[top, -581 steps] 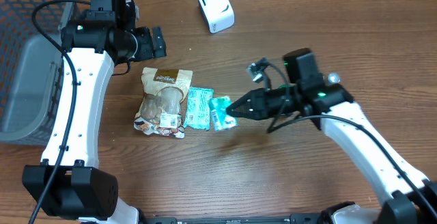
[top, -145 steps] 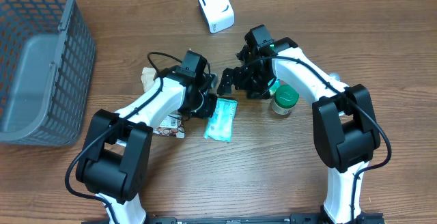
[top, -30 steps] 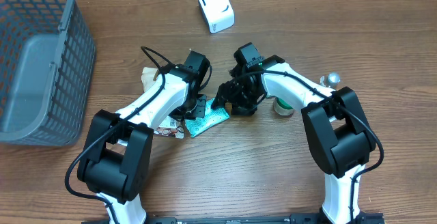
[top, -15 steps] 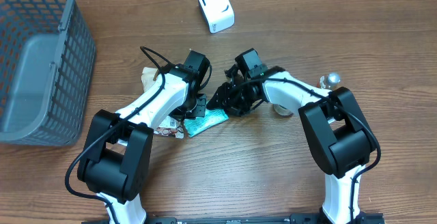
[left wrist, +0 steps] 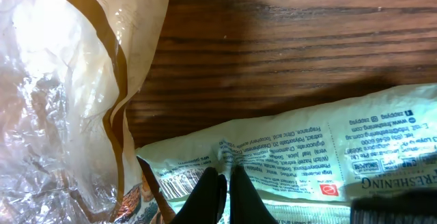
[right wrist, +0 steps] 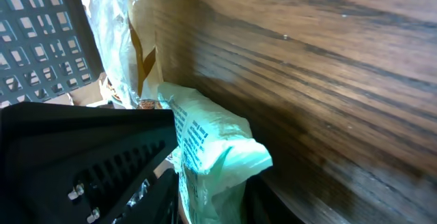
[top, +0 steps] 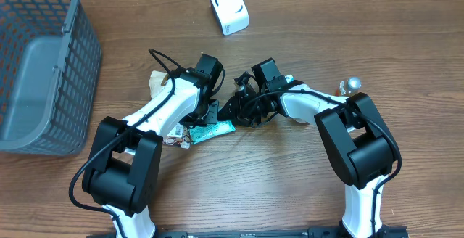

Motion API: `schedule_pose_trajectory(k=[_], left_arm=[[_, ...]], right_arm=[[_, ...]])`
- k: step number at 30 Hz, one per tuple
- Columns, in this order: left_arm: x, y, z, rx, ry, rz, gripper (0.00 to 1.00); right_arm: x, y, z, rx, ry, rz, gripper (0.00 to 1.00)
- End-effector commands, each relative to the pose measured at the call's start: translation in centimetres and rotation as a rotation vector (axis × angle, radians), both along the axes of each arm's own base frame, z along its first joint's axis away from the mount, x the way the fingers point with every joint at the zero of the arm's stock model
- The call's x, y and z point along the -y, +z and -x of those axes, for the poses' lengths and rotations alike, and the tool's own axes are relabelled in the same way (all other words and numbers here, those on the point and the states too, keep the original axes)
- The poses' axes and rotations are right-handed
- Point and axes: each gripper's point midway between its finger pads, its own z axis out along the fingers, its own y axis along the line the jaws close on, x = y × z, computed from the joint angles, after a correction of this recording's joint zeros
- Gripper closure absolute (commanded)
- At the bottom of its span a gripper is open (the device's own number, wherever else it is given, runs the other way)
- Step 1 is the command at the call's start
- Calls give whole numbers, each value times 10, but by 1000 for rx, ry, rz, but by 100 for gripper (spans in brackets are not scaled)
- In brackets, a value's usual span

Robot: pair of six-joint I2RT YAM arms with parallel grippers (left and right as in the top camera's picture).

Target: Scan the item barcode

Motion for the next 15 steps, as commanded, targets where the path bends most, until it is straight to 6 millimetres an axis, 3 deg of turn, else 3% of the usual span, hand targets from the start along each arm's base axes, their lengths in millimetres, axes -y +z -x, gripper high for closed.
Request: schedule_pose_trajectory(k=[1, 6, 10, 15], left_arm=[[0, -3, -1, -2, 21, -6, 96], [1, -3, 0, -6, 21, 2, 96], [13, -2, -2, -9, 18, 63, 96], [28, 11, -13, 14, 12, 134, 96]], right_arm=[[-5, 10, 6, -1, 29, -43, 65], [-1, 8, 6, -22, 20, -34, 60], [6, 8, 0, -23, 1, -33, 64], [19, 6, -3, -54, -28, -17, 60]])
